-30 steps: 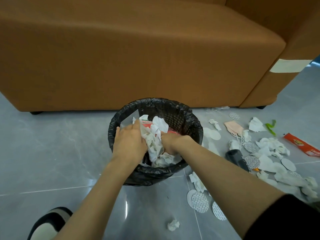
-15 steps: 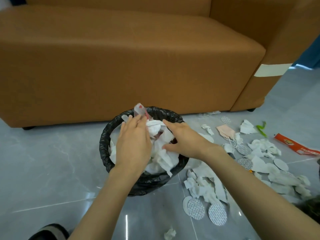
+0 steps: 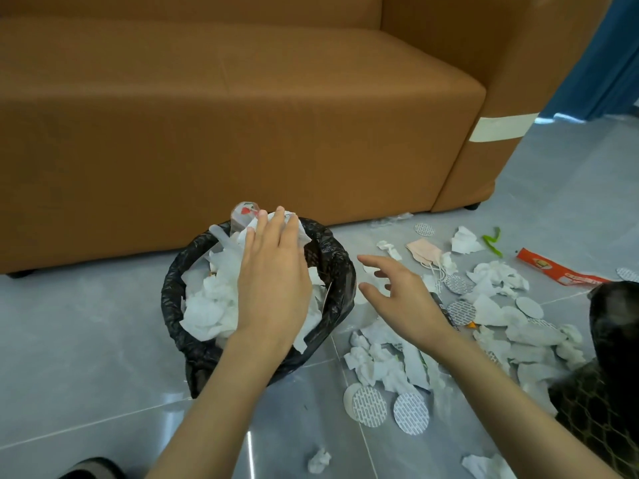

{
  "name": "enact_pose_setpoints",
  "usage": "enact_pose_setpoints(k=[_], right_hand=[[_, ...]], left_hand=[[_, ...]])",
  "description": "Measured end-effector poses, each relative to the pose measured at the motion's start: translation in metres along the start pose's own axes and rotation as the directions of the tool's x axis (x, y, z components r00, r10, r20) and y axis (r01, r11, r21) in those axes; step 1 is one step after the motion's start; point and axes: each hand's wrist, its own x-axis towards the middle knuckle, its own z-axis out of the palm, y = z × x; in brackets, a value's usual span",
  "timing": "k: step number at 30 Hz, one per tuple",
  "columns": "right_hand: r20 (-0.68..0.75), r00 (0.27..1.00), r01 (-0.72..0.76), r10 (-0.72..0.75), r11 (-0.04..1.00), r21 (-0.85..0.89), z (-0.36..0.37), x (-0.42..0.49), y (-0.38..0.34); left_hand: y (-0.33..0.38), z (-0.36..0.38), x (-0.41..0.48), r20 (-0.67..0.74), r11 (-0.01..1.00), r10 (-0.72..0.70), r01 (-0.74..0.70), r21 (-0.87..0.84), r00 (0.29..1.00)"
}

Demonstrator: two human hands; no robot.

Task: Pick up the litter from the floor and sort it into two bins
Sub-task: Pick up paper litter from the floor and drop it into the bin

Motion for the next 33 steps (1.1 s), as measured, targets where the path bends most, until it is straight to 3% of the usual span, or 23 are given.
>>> enact_pose_setpoints(k=[6, 11, 15, 21, 24, 30, 33], right_hand=[[-0.027, 0.987, -0.160, 0.160, 0.987, 0.019, 0.020, -0.016, 0.033], [0.030, 0.925, -0.377, 0.378, 0.926, -0.021, 0.039, -0.047, 0.085], [0.129, 0.866, -0.471, 0.483, 0.875, -0.118, 0.045, -0.070, 0.116], [0.254, 0.862, -0.404, 0.440, 0.897, -0.180, 0.062, -0.092, 0.142], [0.282, 0.869, -0.327, 0.407, 0.899, -0.291, 0.072, -0.095, 0.147], [0.270, 0.887, -0.256, 0.375, 0.885, -0.388, 0.076, -0.090, 0.151], [0.242, 0.893, -0.262, 0.380, 0.875, -0.408, 0.070, -0.091, 0.158]], left_hand=[[0.027, 0.010, -0.016, 0.066, 0.981, 0.160, -0.151, -0.122, 0.985], [0.050, 0.041, -0.036, 0.257, 0.952, 0.285, -0.241, -0.187, 0.924], [0.050, 0.070, -0.054, 0.405, 0.958, 0.276, -0.215, -0.190, 0.872], [0.035, 0.122, -0.077, 0.604, 0.987, 0.146, -0.070, -0.147, 0.784], [0.026, 0.145, -0.082, 0.674, 0.993, 0.108, -0.048, -0.107, 0.731], [0.010, 0.174, -0.088, 0.793, 0.995, 0.046, -0.099, 0.018, 0.608], [0.003, 0.188, -0.095, 0.811, 0.986, 0.066, -0.164, 0.038, 0.581]])
